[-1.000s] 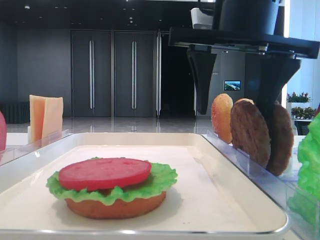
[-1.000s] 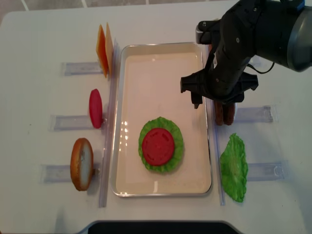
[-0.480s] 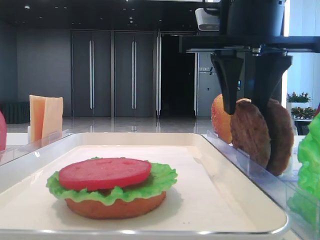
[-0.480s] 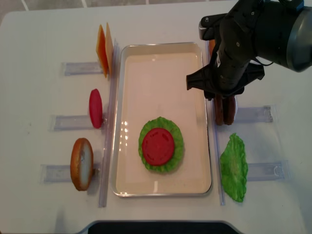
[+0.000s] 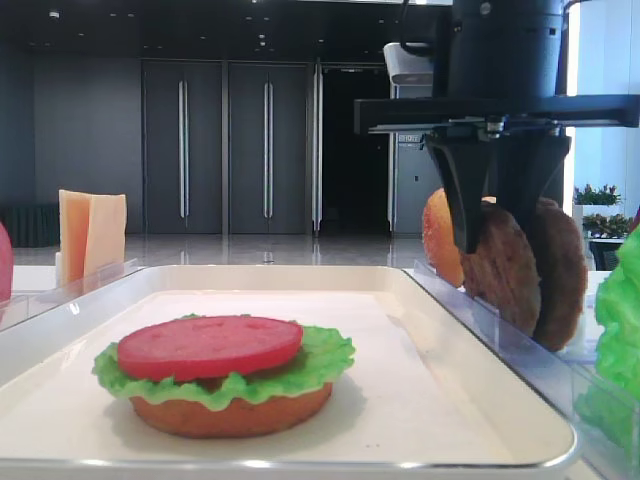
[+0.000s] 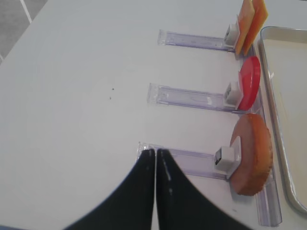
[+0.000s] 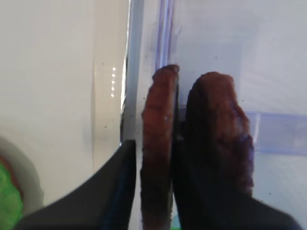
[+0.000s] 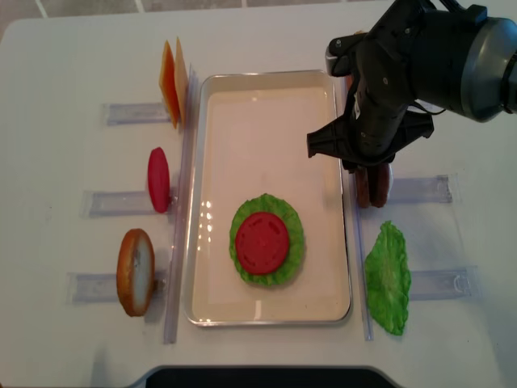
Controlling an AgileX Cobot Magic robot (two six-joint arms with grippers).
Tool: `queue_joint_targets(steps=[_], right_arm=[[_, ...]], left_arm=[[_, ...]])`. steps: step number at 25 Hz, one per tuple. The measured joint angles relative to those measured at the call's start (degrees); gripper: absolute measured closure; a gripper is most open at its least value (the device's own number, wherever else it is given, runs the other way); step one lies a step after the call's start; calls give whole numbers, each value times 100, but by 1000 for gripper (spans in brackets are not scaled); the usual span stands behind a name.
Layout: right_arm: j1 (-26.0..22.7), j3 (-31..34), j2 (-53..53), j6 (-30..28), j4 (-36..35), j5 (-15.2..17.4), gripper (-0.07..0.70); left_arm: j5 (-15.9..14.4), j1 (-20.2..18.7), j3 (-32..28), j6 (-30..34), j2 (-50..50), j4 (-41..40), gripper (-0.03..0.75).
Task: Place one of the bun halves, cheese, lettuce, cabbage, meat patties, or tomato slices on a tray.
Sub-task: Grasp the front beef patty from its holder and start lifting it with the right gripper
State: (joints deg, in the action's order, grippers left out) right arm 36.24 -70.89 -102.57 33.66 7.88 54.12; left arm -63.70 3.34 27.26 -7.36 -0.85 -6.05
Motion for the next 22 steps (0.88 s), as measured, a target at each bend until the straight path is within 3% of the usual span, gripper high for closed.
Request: queue_joint_targets(steps=[10,22], right_arm=[[44,0,-15,0,125,14,480],[44,0,60,-16,144,126,485]], left_arm=[[0,0,0,0,0,0,716],[0,0,0,0,0,0,716]])
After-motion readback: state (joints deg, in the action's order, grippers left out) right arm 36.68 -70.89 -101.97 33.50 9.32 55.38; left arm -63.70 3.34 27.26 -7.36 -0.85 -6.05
